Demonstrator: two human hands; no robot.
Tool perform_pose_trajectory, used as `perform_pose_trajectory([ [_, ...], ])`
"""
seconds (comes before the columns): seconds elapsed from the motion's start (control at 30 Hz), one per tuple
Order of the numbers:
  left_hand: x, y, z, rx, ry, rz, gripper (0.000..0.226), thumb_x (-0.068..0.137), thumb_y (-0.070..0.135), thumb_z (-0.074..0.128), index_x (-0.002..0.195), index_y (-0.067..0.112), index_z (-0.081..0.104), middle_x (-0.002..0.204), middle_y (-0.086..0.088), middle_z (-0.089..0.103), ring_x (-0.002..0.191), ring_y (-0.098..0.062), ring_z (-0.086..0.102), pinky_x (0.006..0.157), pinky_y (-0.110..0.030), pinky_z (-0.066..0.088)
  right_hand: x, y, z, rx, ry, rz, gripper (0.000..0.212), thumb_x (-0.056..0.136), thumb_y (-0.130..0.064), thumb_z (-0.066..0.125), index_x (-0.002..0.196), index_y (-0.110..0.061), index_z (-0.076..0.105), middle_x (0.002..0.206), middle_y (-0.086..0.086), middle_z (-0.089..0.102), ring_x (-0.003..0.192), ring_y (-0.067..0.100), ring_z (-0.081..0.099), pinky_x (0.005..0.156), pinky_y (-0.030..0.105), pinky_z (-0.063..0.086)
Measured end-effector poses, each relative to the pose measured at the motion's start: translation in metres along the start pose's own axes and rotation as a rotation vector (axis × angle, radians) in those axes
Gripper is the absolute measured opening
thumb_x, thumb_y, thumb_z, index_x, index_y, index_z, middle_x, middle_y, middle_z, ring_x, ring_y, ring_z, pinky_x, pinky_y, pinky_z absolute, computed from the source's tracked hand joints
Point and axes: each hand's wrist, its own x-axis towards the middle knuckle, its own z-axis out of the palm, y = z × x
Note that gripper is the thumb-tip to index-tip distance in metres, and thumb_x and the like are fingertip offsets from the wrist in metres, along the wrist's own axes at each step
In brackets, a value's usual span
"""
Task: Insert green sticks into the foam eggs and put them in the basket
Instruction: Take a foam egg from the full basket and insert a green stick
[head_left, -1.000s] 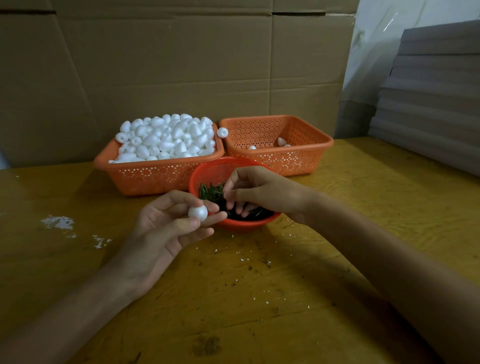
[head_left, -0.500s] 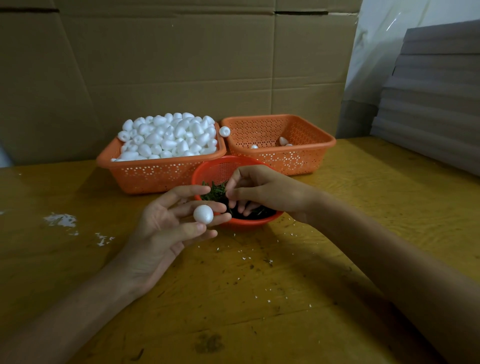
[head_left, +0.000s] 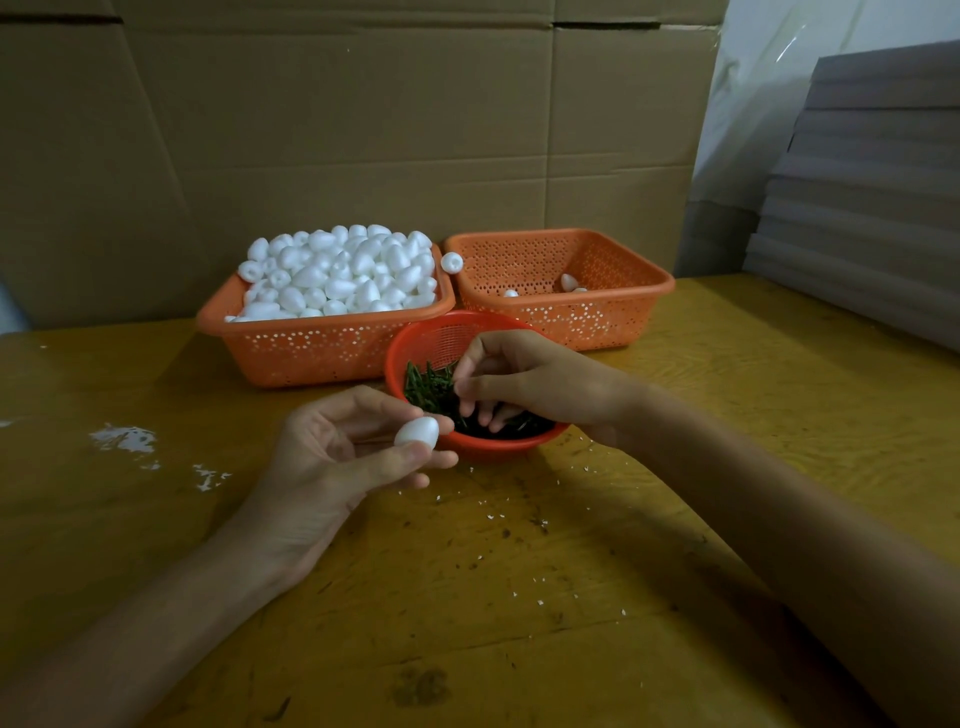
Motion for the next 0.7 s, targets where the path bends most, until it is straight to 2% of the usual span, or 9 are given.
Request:
perform_pose_trajectory([
  [0.13,0.001,0.000,-0.003,-0.062,-0.010,0.003,0.037,0.071,0.026,0.097,0.097,0.013,0.074,0.123,-0.021,0.072,0.099,-0.044,0.076,0.067,-0.025,0.062,0.000,-0.001,-0.001,0.001,-0.007,0.004,0.013,0.103,-0.006,0.061,0.114,0.001,0.061,0.093,0.008,0.075,0.081,0.017,0.067,0.071,0.020,0.058],
  [0.3,0.006,0.000,-0.009,-0.156,0.044,0.014,0.044,0.064,0.030,0.101,0.097,0.017,0.075,0.111,-0.016,0.075,0.104,-0.042,0.076,0.070,-0.023,0.062,-0.001,-0.002,-0.001,0.024,-0.024,-0.002,0.013,0.103,-0.008,0.062,0.115,-0.003,0.057,0.101,0.011,0.079,0.082,0.018,0.065,0.071,0.022,0.058],
  [0.43,0.011,0.000,-0.014,-0.226,0.097,0.039,0.056,0.066,0.030,0.100,0.116,0.022,0.077,0.117,-0.015,0.076,0.106,-0.035,0.076,0.075,-0.024,0.062,-0.002,-0.002,-0.002,0.046,-0.032,0.012,0.025,0.102,-0.009,0.063,0.122,0.004,0.054,0.106,0.013,0.079,0.085,0.022,0.064,0.073,0.023,0.058],
  [0.57,0.016,-0.003,-0.017,-0.273,0.148,0.096,0.046,0.064,0.032,0.100,0.105,0.022,0.082,0.116,-0.014,0.077,0.100,-0.019,0.075,0.076,-0.022,0.058,-0.001,-0.001,-0.005,0.045,-0.017,0.016,0.027,0.102,-0.011,0.064,0.124,0.003,0.056,0.109,0.010,0.079,0.083,0.023,0.065,0.071,0.026,0.057],
  [0.7,0.019,-0.005,-0.022,-0.264,0.167,0.098,0.021,0.073,0.012,0.085,0.092,0.020,0.085,0.109,-0.010,0.080,0.102,-0.016,0.076,0.077,-0.021,0.059,-0.001,0.000,-0.009,0.044,-0.001,-0.009,0.018,0.103,-0.010,0.063,0.120,-0.003,0.062,0.110,0.006,0.080,0.075,0.016,0.069,0.061,0.021,0.055],
])
